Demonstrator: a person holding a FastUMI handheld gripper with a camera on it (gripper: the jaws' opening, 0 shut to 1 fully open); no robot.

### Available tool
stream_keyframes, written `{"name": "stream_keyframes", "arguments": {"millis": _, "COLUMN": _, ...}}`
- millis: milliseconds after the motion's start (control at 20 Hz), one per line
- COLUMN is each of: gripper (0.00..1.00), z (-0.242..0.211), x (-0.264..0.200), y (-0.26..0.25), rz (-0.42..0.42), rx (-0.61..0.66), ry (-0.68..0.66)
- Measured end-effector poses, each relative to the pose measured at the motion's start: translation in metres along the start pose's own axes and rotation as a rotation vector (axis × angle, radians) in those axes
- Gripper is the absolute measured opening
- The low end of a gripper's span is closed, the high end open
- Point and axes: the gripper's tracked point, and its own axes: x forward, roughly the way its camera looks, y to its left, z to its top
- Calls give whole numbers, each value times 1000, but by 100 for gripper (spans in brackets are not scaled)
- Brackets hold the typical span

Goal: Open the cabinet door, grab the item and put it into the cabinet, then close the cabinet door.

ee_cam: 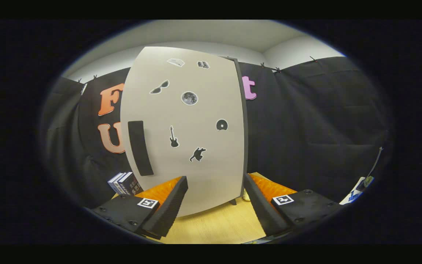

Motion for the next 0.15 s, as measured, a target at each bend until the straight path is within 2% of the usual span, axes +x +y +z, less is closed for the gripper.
{"name": "stream_keyframes", "arguments": {"millis": 150, "gripper": 98, "z": 8, "x": -9, "y": 0, "rz": -2, "rx": 7, "ry": -36}}
